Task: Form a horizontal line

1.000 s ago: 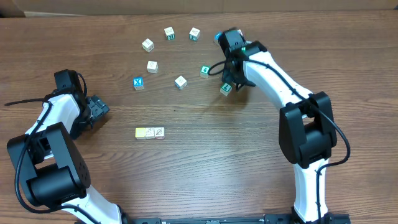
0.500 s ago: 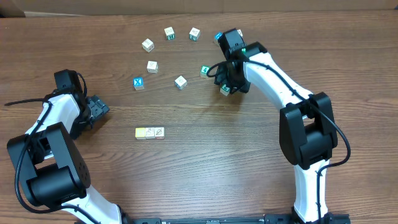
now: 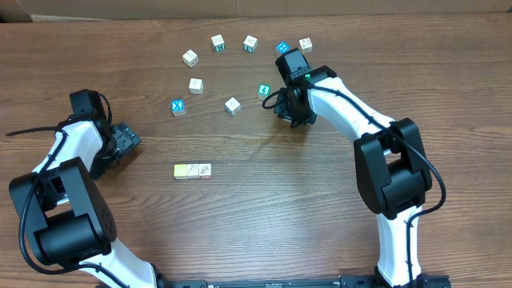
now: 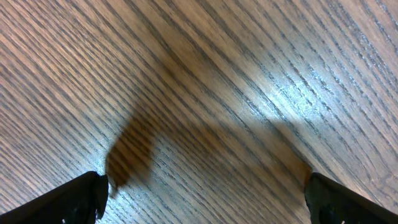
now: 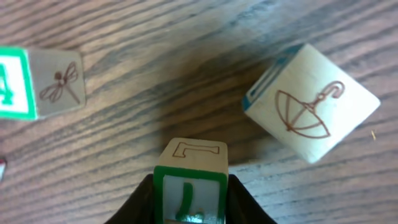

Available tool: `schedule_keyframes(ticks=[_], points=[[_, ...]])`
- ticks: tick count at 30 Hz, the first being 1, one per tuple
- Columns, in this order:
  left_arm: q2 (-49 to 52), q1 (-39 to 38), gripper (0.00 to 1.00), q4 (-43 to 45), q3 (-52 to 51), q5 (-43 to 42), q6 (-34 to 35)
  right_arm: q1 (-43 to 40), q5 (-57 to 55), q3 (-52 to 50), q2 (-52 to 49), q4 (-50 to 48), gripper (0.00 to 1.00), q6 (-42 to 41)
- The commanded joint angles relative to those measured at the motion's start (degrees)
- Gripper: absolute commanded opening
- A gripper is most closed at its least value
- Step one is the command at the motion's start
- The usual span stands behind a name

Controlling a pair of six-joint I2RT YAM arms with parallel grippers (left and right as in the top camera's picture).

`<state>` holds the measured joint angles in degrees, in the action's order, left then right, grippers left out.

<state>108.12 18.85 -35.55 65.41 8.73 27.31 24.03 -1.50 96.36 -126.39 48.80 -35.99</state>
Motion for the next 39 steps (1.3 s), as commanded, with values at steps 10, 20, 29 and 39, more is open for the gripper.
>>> schedule_keyframes(ticks=[10, 20, 29, 39], points=[[1.01, -0.13, 1.0, -0.37, -0.37, 0.39, 0.13, -1.38, -7.5, -0.42, 0.87, 6.49, 0.11, -1.7], [1.01, -0.13, 1.0, -0.37, -0.37, 0.39, 0.15, -3.52, -14.25, -0.42, 0.87, -1.33, 0.11, 0.17], [1.01, -0.13, 1.0, -0.35, -0.37, 0.39, 0.15, -4.28, -11.74, -0.42, 0.87, -6.97, 0.11, 1.99], [1.01, -0.13, 0.99, -0.37, -0.37, 0.39, 0.13, 0.63, 3.34, -0.42, 0.87, -3.17, 0.11, 1.95]])
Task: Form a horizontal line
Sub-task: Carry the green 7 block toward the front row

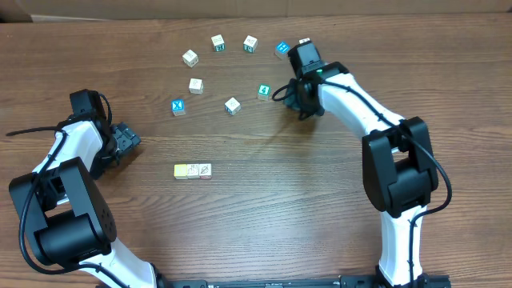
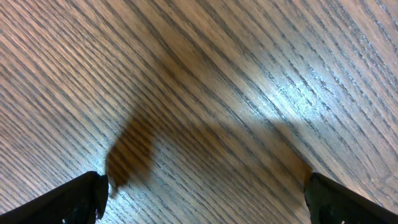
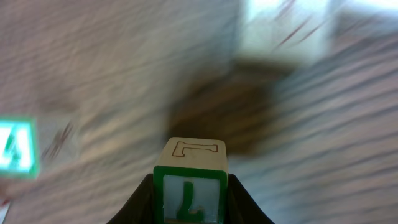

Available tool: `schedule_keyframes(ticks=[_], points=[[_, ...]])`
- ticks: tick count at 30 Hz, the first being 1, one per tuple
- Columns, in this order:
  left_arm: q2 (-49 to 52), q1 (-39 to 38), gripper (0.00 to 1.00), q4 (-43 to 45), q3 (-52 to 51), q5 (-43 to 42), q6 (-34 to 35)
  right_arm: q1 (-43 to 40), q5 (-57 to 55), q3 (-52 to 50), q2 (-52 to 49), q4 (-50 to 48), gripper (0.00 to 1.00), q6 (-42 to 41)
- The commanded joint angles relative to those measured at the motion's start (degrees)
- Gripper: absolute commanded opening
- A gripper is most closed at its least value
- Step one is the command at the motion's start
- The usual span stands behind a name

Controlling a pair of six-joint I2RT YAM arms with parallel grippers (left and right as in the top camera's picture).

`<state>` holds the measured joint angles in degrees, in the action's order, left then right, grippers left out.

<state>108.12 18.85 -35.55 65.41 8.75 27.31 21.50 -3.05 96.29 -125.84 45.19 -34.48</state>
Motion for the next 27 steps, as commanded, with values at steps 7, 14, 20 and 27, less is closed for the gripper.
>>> schedule_keyframes(ticks=[7, 14, 20, 27], points=[[1.01, -0.13, 0.99, -0.37, -0.37, 0.37, 0.13, 10.14, 0.46, -0.35, 0.31, 0.55, 0.11, 0.46], [1.01, -0.13, 0.99, -0.37, -0.37, 0.37, 0.13, 14.27, -6.16, -0.35, -0.85, -0.9, 0.11, 0.44], [1.01, -0.13, 1.0, -0.37, -0.37, 0.37, 0.13, 15.34, 3.28, -0.35, -2.1, -2.73, 0.11, 0.48], [1.01, -0.13, 1.0, -0.35, -0.37, 0.37, 0.13, 18.27, 4.2, -0.33, -2.12, -4.74, 0.11, 1.99]])
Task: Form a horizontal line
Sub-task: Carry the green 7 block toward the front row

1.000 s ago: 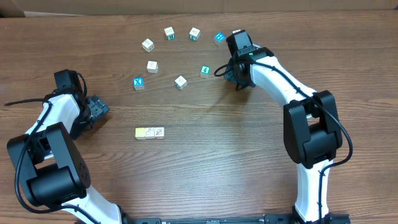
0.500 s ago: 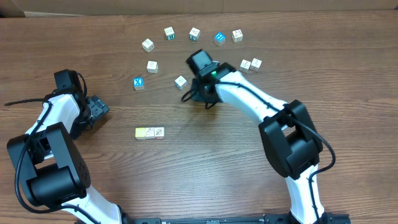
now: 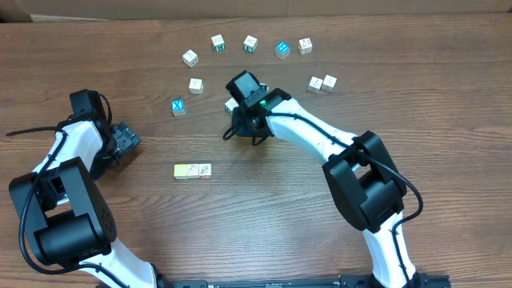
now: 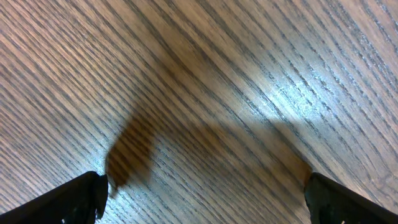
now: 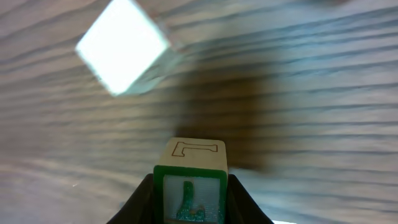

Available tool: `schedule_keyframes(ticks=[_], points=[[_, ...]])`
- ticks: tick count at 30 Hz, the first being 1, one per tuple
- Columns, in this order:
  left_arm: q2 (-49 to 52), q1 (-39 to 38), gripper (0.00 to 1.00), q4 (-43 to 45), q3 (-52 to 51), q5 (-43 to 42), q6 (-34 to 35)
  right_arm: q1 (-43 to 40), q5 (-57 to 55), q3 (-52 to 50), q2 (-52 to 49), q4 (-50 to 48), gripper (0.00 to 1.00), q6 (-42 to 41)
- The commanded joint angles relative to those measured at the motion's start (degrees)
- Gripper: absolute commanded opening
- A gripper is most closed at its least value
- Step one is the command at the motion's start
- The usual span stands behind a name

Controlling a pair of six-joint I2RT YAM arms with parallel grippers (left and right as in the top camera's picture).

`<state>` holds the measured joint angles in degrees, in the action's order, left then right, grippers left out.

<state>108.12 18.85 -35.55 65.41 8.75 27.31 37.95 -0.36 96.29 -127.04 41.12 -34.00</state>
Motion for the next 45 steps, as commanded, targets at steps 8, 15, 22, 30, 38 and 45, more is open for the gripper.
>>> schedule_keyframes(ticks=[8, 15, 22, 30, 38, 45], points=[[1.01, -0.13, 1.0, -0.37, -0.37, 0.37, 0.13, 2.32, 0.0, -0.33, -0.92, -2.43, 0.11, 1.46], [1.01, -0.13, 0.99, -0.35, -0.37, 0.37, 0.15, 3.04, 0.5, -0.33, -0.92, -3.37, 0.11, 1.46], [1.01, -0.13, 0.99, -0.35, -0.37, 0.37, 0.15, 3.02, -2.51, -0.35, -0.94, -4.9, 0.09, 1.49], [1.01, -0.13, 1.0, -0.37, -0.37, 0.37, 0.15, 3.02, -5.64, -0.35, -2.16, -12.98, 0.06, 1.51], [1.01, -0.13, 0.99, -0.37, -0.37, 0.37, 0.13, 2.51, -10.75, -0.26, -4.7, -20.26, 0.06, 2.67], [1.01, -0.13, 1.0, -0.37, -0.37, 0.37, 0.13, 2.1, -10.32, 1.73, -0.96, -15.32, 0.07, 4.5]])
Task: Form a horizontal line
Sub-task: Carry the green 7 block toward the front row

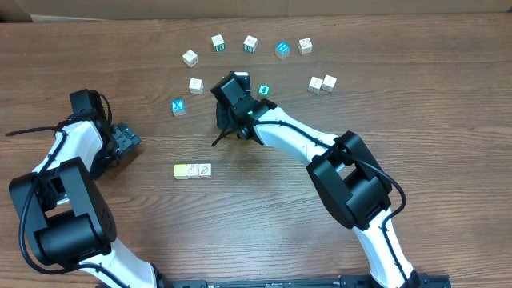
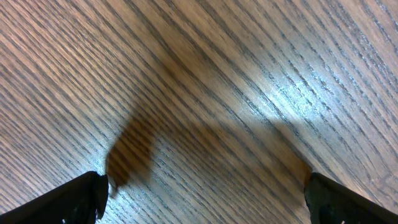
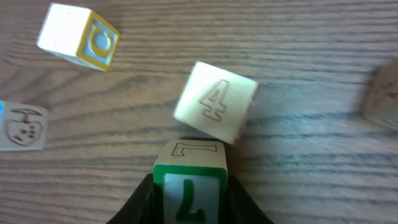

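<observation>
A short row of two blocks [image 1: 192, 170] lies on the table, left of centre. My right gripper [image 1: 230, 118] hovers above and to the right of that row, shut on a green-edged block marked L [image 3: 189, 180]. The arm hides this block in the overhead view. Just beyond the held block, the right wrist view shows a pale block with a 4 [image 3: 216, 102]. My left gripper [image 1: 122, 142] rests at the far left, open, with only bare wood between its fingertips [image 2: 81, 196].
Several loose blocks are scattered across the back of the table, among them a blue one [image 1: 178, 106], a green one [image 1: 264, 90] and a pair [image 1: 322, 82] at the right. A yellow-rimmed block [image 3: 78, 37] and a picture block [image 3: 22, 124] lie near the held block.
My right gripper has moved a little to the left with the L block still in it. It now stands over other loose blocks. The left arm has not moved.
My right gripper was shut on the green L block at the right of the scattered blocks. It stayed there a moment later. Then it held the block near the middle of the table, and now further left, nearer the two-block row. The left gripper stayed open and still.
</observation>
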Available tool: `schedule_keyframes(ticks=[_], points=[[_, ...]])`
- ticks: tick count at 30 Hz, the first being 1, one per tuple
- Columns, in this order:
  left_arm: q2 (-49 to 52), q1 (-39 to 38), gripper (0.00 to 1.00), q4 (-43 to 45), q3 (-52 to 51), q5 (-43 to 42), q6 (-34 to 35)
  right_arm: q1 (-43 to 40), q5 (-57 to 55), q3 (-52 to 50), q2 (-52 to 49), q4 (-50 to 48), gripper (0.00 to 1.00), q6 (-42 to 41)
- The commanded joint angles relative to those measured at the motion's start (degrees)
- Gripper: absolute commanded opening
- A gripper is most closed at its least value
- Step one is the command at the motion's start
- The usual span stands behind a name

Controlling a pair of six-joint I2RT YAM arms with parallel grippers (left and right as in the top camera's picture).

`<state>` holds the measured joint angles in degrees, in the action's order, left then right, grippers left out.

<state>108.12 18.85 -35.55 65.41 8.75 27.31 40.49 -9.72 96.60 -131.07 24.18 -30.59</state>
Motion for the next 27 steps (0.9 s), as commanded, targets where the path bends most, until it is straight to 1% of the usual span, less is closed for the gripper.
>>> schedule_keyframes(ticks=[1, 5, 10, 13, 17, 27], points=[[1.01, -0.13, 1.0, -0.35, -0.37, 0.37, 0.15, -0.44, -0.98, 1.42, 3.67, 2.84, 0.07, 1.09], [1.01, -0.13, 0.99, -0.35, -0.37, 0.37, 0.15, -0.44, -1.09, 1.42, 4.98, 8.46, 0.07, 1.07], [1.01, -0.13, 1.0, -0.35, -0.37, 0.37, 0.15, -1.18, -7.76, 1.4, 4.96, 12.55, 0.07, 1.05], [1.01, -0.13, 1.0, -0.37, -0.37, 0.37, 0.13, -2.51, -8.41, 1.33, 4.94, 14.05, 0.07, 1.01], [1.01, -0.13, 1.0, -0.35, -0.37, 0.37, 0.13, -4.46, -8.26, 1.11, 4.55, 14.21, 0.07, 0.61], [1.01, -0.13, 1.0, -0.35, -0.37, 0.37, 0.15, -9.92, -7.8, 1.14, 3.1, 9.4, 0.08, 0.66]])
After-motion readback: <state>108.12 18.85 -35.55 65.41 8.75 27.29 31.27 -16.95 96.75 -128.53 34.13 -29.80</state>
